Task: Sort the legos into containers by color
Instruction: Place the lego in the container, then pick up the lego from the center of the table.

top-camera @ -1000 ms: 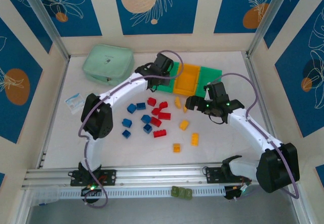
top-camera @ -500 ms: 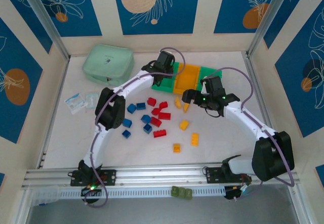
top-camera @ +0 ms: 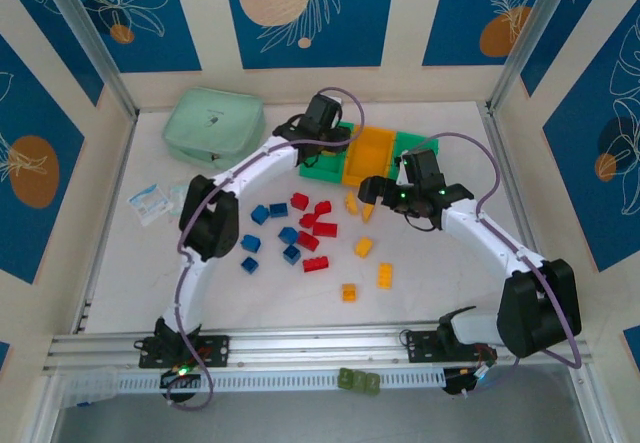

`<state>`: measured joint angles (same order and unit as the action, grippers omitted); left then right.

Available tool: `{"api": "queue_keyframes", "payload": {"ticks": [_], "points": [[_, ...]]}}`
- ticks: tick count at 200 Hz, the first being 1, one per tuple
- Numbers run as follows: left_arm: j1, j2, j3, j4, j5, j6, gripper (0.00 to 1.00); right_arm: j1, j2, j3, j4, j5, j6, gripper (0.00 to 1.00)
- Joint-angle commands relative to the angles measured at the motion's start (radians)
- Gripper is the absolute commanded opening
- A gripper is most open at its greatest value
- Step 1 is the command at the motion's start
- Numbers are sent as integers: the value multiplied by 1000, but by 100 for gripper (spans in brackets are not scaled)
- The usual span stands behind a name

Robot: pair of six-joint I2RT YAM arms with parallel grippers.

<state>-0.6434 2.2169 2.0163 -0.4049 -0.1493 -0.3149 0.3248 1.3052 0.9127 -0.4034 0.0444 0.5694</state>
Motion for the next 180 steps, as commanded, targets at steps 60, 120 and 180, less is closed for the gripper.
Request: {"api": "queue_keyframes", "payload": {"ticks": [60,120,180], "points": [[-60,-220,-270,-60,289,-153,63,-54,-115,-73,-91,-64,31,99],[-138,-241,-396,-87,215,-272,67,-114,-201,-183,-115,-113,39,99],[-178,-157,-380,-58,142,-366,66,-148,-214,-264,-40,-146,58,99]]}}
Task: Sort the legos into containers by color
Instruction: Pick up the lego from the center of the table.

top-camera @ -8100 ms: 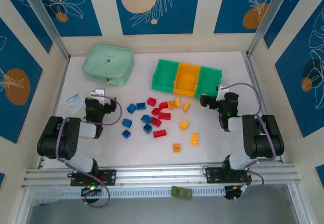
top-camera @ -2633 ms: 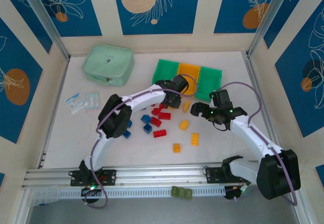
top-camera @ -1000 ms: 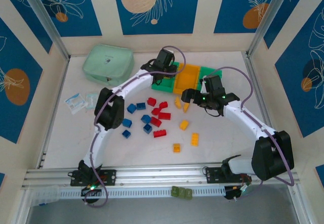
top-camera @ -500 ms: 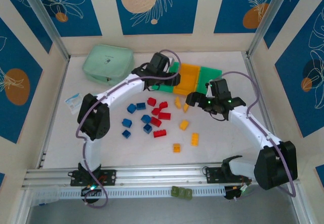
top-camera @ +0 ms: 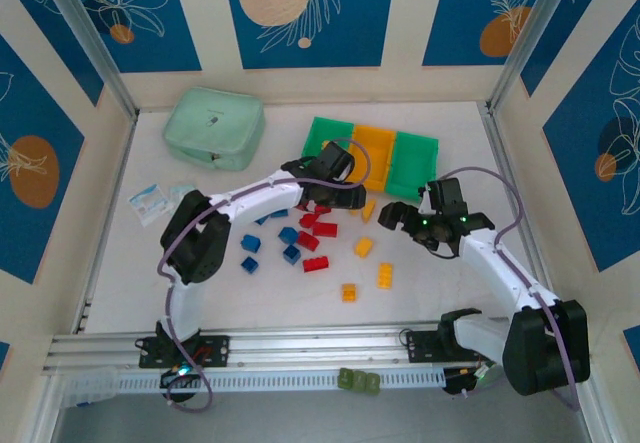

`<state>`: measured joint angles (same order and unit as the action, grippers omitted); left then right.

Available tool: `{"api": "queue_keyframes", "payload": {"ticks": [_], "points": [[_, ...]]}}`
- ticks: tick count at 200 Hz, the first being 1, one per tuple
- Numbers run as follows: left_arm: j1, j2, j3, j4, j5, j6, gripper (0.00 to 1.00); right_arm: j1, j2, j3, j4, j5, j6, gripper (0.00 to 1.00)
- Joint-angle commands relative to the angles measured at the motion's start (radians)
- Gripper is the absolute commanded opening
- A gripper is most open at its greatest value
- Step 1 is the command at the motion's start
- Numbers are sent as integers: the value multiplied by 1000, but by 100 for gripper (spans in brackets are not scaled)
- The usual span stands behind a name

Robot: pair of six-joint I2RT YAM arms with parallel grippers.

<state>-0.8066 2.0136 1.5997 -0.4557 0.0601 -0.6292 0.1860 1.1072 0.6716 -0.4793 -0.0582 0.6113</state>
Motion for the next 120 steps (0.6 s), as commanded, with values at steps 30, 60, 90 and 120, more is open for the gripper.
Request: {"api": "queue_keyframes", "payload": {"ticks": [30,60,90,120], "points": [[-16,113,95,-28,-100,-71,65,-14,-6,-29,57,-48,11,99],[-18,197,187,-84,-102,-73,62,-19,0,-27,64,-56,4,99],[-19,244,237,-97,-111,-69,57,-23,3,-27,67,-60,1,99],[-19,283,267,-117,-105,-62,51,-26,8,-29,72,-67,1,99]]}}
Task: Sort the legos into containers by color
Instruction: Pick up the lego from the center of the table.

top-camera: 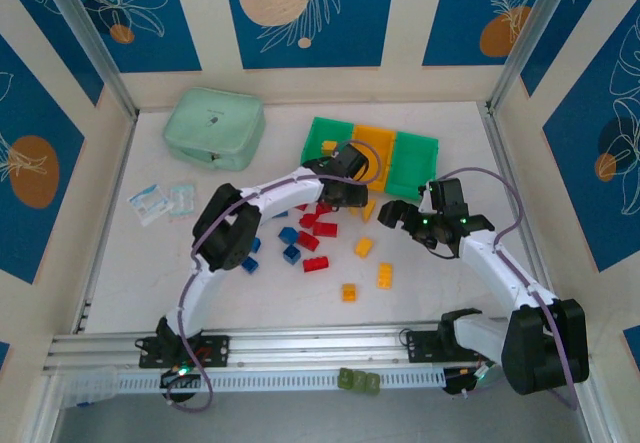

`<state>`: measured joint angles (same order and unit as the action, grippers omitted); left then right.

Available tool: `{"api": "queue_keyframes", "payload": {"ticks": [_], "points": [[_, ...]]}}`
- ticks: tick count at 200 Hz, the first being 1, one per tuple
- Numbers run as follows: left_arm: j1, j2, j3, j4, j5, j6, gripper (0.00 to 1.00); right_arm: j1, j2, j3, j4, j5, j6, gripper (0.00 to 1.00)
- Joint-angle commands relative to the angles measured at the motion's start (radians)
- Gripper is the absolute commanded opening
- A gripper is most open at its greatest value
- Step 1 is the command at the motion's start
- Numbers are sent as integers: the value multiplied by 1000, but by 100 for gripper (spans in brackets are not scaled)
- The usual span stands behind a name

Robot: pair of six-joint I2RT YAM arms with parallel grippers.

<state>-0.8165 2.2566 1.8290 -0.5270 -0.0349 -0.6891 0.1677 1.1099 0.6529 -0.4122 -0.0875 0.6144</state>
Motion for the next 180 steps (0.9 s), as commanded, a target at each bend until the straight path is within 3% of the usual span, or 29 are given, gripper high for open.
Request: {"api": "queue_keyframes", "payload": {"ticks": [1,82,144,180], "points": [[-10,41,38,-45,-10,-2,51,-8,6,-10,5,-37,-2,99],[-10,60,37,-56,-22,5,34,-9,15,-13,11,-45,-2,99],[-10,-23,-36,11,11,25,15,-5,14,10,1,-57,-12,99],[-9,-93,-86,22,9,33,9,9,13,25,-3,-60,-12,99]]}}
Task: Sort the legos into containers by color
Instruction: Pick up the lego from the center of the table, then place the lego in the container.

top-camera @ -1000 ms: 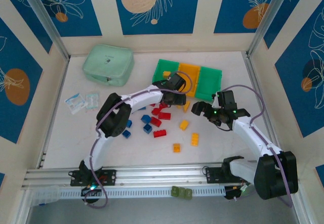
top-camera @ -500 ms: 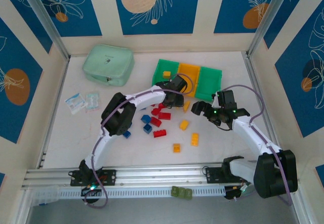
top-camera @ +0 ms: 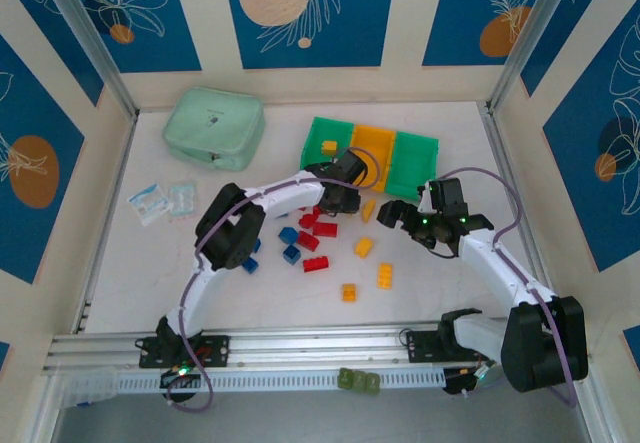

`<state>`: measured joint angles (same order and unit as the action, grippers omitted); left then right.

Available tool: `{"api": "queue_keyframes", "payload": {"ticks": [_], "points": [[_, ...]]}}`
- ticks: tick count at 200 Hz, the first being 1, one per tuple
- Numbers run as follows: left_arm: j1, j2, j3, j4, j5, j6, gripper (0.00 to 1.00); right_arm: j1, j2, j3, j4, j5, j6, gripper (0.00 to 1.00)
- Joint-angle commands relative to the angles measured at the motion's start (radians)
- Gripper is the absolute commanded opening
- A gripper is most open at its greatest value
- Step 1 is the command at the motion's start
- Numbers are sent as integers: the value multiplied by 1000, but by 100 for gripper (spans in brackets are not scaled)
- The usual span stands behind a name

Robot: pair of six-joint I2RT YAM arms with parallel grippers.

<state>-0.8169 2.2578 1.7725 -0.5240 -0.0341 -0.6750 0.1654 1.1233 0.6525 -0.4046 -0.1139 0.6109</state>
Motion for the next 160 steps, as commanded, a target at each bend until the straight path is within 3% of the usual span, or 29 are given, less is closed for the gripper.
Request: {"api": "queue_keyframes", "payload": {"ticks": [1,81,160], "points": [[-8,-97,-31,19,7,20,9,11,0,26,-11,-35,-9,99],[29,-286,-93,5,-97,128,8,104,61,118,-10,-17,-23,99],[165,-156,112,4,-151,217,8,135,135,189,16,14,-11,99]]}}
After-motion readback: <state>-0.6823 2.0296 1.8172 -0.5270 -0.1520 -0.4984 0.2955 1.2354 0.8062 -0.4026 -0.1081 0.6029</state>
